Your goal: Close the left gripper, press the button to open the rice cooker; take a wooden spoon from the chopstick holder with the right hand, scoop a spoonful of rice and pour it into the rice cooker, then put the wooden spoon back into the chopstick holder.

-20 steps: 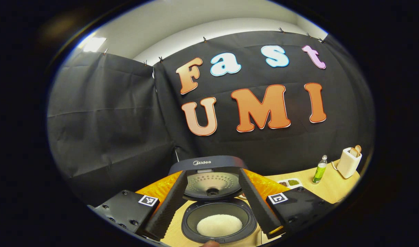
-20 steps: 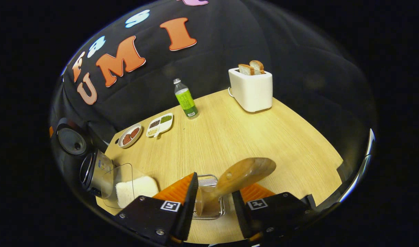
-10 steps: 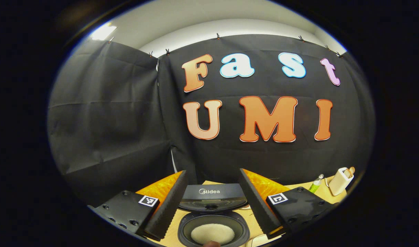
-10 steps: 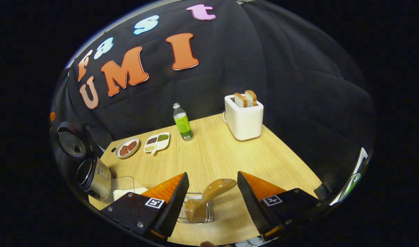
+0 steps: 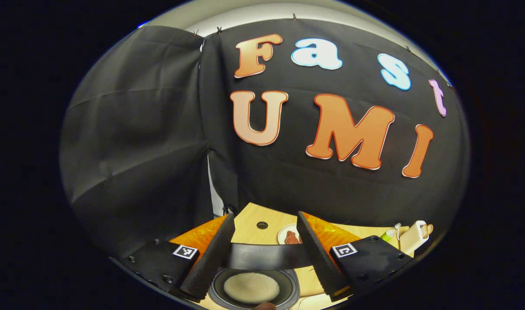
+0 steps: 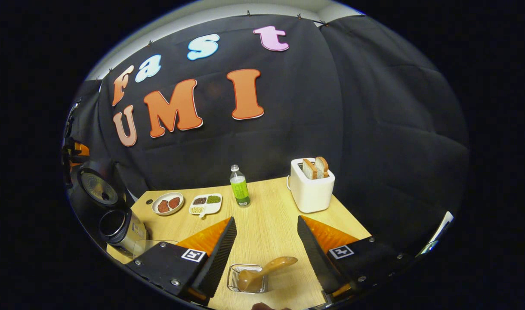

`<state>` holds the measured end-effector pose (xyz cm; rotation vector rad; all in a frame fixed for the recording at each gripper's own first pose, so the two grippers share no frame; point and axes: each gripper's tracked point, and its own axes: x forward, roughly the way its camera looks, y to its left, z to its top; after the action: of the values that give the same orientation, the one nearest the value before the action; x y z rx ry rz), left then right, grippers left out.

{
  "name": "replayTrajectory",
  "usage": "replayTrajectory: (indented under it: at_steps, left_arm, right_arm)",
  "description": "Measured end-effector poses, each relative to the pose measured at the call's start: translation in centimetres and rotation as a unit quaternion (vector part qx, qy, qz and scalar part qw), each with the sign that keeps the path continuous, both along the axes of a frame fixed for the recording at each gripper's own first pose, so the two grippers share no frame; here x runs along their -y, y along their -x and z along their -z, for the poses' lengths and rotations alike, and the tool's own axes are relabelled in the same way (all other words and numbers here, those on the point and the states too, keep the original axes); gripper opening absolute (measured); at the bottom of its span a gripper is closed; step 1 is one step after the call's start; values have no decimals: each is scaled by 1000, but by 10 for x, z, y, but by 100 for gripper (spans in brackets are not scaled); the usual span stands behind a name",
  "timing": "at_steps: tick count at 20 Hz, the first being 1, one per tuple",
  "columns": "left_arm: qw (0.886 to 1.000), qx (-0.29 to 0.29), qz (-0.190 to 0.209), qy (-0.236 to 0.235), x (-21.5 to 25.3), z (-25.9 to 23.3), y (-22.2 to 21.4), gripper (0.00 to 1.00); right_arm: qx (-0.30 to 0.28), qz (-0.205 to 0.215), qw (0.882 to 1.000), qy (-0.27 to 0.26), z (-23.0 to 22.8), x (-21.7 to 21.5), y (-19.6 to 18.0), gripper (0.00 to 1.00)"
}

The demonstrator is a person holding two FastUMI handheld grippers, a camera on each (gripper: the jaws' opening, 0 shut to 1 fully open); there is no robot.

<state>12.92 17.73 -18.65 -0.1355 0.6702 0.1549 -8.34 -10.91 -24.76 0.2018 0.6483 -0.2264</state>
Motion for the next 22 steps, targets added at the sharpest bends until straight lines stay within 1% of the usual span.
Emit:
replayTrajectory:
  at_steps: [2, 3, 4, 5, 7, 8, 10, 11, 12, 13, 15, 19, 21, 22]
  left_arm:
    - [999, -27, 0, -18, -4, 12, 5, 95]
    - [998, -44, 4, -35, -7, 19, 10, 98]
    - [997, -67, 2, -36, -6, 24, 17, 96]
    - [997, -76, -3, -33, -5, 25, 22, 96]
    - [995, -97, -2, -31, 2, 33, 41, 98]
    - [993, -113, 7, -28, 8, 42, 55, 100]
    - [986, -165, 24, -3, 26, 69, 89, 97]
    - [981, -190, 29, -2, 30, 80, 105, 97]
    - [980, -197, 31, -3, 31, 88, 114, 99]
    - [976, -218, 31, -1, 32, 94, 125, 99]
    - [970, -241, 29, 4, 35, 109, 134, 99]
    - [961, -274, 30, 7, 37, 123, 151, 99]
    - [953, -302, 29, 9, 40, 136, 161, 99]
    - [946, -324, 26, 12, 42, 145, 169, 99]
  right_arm:
    - [7, -7, 1000, 3, -4, -4, -4, 89]
    - [7, -10, 1000, 4, -4, -6, -5, 89]
    - [7, -13, 1000, 3, -2, -8, -6, 89]
    - [7, -16, 1000, 1, -1, -11, -8, 89]
    - [5, -24, 1000, -2, 2, -18, -10, 89]
    - [6, -29, 1000, -3, 4, -20, -13, 89]
    - [5, -40, 999, -8, 6, -28, -18, 88]
    - [5, -46, 999, -10, 8, -32, -21, 89]
    - [7, -53, 999, -9, 7, -35, -24, 89]
    - [9, -58, 998, -8, 7, -37, -28, 89]
    - [10, -67, 998, -9, 8, -44, -33, 89]
    - [10, -84, 996, -13, 10, -55, -38, 89]
    - [7, -90, 996, -13, 13, -58, -38, 89]
    - [6, -90, 996, -13, 15, -59, -37, 89]
